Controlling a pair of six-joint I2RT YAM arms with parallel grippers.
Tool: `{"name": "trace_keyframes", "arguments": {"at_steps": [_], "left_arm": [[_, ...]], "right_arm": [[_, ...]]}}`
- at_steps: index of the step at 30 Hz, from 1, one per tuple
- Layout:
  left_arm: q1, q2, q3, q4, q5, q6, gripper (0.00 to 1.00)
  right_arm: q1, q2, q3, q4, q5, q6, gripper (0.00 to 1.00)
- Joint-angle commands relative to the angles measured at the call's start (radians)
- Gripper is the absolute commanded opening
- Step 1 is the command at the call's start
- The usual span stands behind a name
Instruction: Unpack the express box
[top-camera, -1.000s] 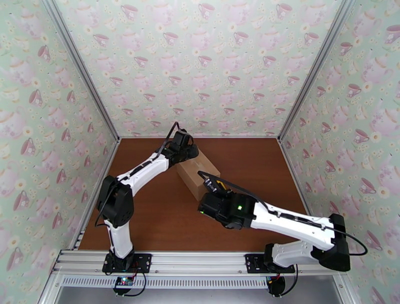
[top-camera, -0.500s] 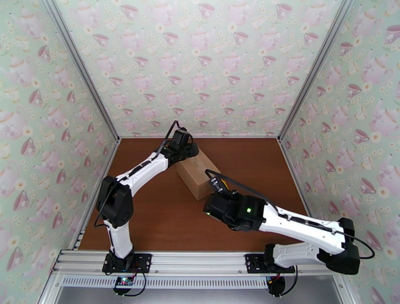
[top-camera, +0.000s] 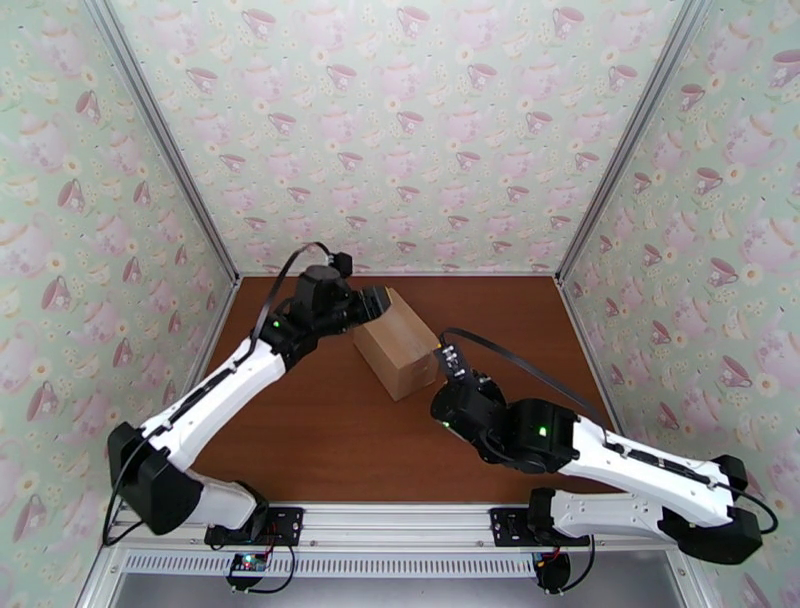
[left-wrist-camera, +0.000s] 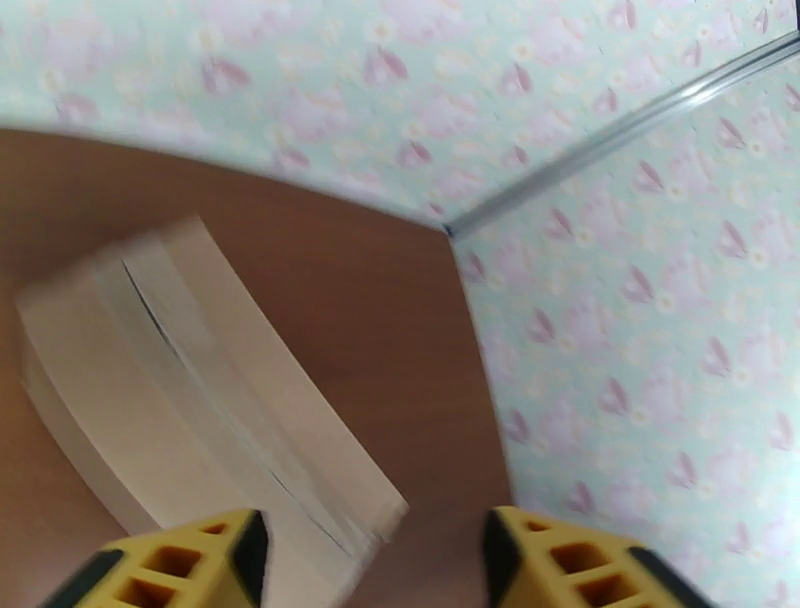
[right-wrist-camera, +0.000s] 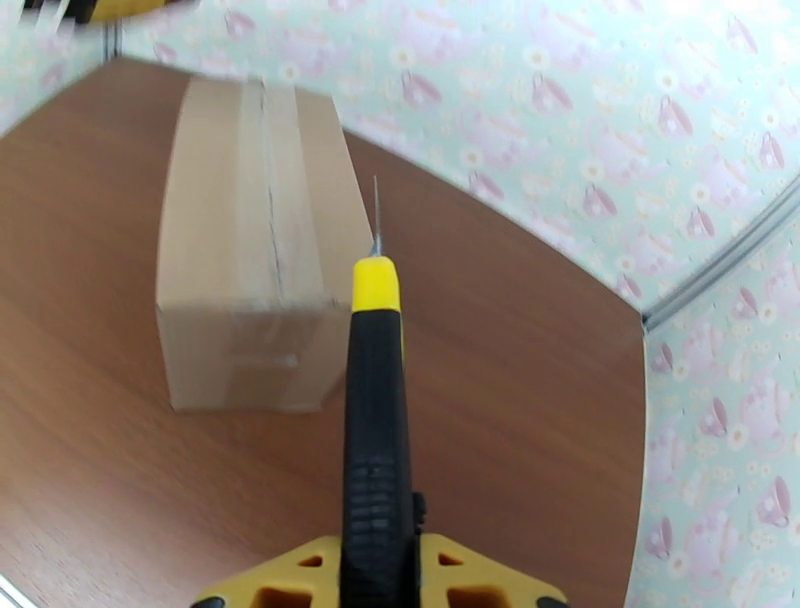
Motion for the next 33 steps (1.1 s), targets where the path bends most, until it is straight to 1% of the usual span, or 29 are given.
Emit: {"name": "trace_keyframes", "arguments": {"at_steps": [1,4,8,12,18,22,26,29,33], "left_arm": [[-0.031,-0.005,-0.075,0.066,0.144,-0.111,0.72],[-0.06,-0.013,-0.1,0.121,0.174,-0.158,0.76],[-0.071,-0.01,-0.109,0.191,0.208,-0.211,0.8],[-0.072,-0.001,-0.107,0.225,0.231,-0.231,0.8],[-0.074,0.051,-0.104,0.292,0.296,-0.286,0.78],[-0.083,0.082,-0.093,0.313,0.32,-0.312,0.75],[-0.092,0.088,-0.085,0.296,0.331,-0.318,0.72],[-0.096,0.083,-0.087,0.274,0.328,-0.317,0.66],[-0.097,0.086,-0.085,0.265,0.324,-0.316,0.55]], "right_arm": [[-0.004,0.018,0.011,0.1,0.017,-0.079,0.0],[-0.004,0.044,0.021,0.126,0.02,-0.111,0.0],[-0.004,0.078,0.033,0.145,0.03,-0.14,0.0],[-0.004,0.104,0.038,0.158,0.035,-0.153,0.0],[-0.004,0.12,0.037,0.188,0.044,-0.18,0.0],[-0.004,0.14,0.046,0.197,0.063,-0.203,0.0],[-0.004,0.161,0.056,0.203,0.079,-0.227,0.0],[-0.004,0.175,0.063,0.212,0.101,-0.238,0.0],[-0.004,0.185,0.062,0.242,0.105,-0.266,0.0]]}}
